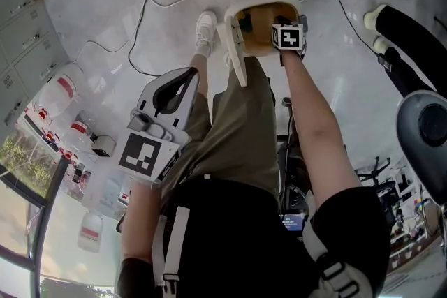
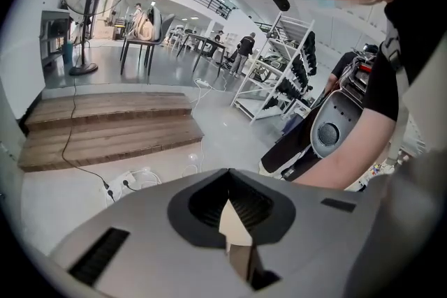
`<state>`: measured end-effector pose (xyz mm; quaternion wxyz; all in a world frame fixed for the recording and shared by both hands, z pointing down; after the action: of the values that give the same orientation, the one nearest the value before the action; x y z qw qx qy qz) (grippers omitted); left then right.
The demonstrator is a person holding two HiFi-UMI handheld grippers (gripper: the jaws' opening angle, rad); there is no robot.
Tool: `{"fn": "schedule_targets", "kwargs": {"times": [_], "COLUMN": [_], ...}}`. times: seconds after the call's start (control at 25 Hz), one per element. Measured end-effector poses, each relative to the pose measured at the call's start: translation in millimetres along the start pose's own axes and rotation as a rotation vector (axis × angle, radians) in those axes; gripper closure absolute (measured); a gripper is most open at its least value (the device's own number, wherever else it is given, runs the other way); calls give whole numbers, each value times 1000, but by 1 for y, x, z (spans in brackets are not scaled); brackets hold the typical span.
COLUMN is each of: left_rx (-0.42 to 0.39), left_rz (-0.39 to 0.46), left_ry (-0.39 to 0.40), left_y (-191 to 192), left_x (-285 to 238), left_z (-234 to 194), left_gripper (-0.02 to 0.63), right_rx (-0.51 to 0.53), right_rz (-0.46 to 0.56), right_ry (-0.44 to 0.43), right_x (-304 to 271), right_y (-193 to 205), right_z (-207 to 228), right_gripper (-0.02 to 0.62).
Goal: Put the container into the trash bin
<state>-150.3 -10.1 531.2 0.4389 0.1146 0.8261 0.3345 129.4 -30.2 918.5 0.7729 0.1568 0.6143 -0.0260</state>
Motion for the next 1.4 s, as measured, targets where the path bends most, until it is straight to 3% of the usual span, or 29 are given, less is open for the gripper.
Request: {"fn": "schedule_targets", "kwargs": {"times": [0.24,0.36,0.52,0.64,0.8,1.0,1.16,1.4], "left_rx": [19,23,29,24,5,-7,-15,-57], "left_rz": [41,3,-18,-12,59,46,30,65], "left_ry": [17,27,22,18,16,19,19,27], "left_y": [-4,1,5,4,-4,-6,-7,-18], "left_x": [-5,-6,-5,-4,-4,1,5,13], "left_z": [1,3,4,3,1,7,12,20], "left_gripper": [597,597,597,597,597,597,597,597], "right_rx": [-9,-17,-30,-25,-22,-18,1,36], "right_rz": [-10,-12,-41,-41,-31,-10,14,43], "right_ry": [-54,-87,-118,-110,-108,-110,-102,-86], "right_x": [-7,-8,-12,-10,-7,8,22,51], "right_y": [2,1,5,6,4,-1,-3,-8], "right_z": [-5,-8,-12,-12,-14,-14,-14,-17], "right_gripper": [569,568,438,433,439,462,554,578]}}
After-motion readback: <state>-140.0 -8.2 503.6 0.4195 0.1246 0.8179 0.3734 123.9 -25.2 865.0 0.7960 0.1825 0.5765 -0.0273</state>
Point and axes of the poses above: the fingertips, and each gripper's own axes: x backward along the fingers, z to its right, y out of its underside, the point moved 8 cm from there along x, backward along the fingers, and after that the axes turned 2 degrees about z, right-handed, at the moved point
